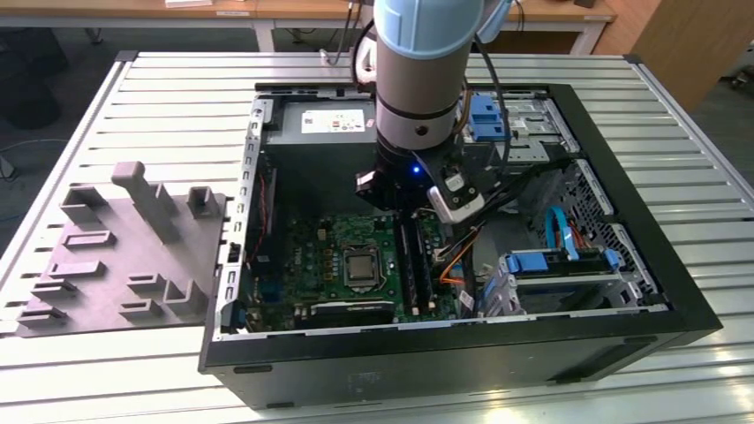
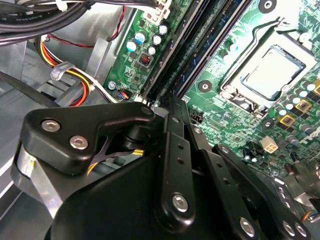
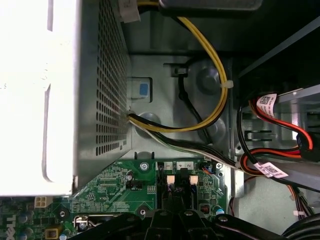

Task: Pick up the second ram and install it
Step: 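Press down the second ram until it locks into place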

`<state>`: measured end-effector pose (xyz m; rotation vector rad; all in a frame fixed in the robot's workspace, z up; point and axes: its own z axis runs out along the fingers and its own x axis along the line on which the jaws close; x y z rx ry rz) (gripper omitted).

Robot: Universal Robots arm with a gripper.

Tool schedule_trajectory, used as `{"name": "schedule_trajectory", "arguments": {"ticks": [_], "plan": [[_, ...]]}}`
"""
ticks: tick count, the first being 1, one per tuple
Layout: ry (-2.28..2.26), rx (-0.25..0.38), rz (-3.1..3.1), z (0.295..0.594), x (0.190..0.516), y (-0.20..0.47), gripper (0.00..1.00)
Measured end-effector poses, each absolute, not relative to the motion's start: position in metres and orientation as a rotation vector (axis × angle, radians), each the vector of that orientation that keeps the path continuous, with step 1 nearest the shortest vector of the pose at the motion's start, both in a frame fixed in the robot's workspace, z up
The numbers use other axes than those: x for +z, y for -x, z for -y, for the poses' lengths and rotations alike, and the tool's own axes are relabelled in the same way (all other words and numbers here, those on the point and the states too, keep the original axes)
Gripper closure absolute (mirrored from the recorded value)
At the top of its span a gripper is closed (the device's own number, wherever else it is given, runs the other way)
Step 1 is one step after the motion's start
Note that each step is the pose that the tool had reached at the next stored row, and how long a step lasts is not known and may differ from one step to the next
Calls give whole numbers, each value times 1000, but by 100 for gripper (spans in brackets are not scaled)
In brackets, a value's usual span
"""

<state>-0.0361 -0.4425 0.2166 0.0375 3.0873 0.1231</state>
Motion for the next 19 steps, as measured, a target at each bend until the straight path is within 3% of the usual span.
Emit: {"name": "schedule_trajectory", "arguments": {"ticks": [19], "plan": [[-38,124,-3087,448,233,36,89]]}}
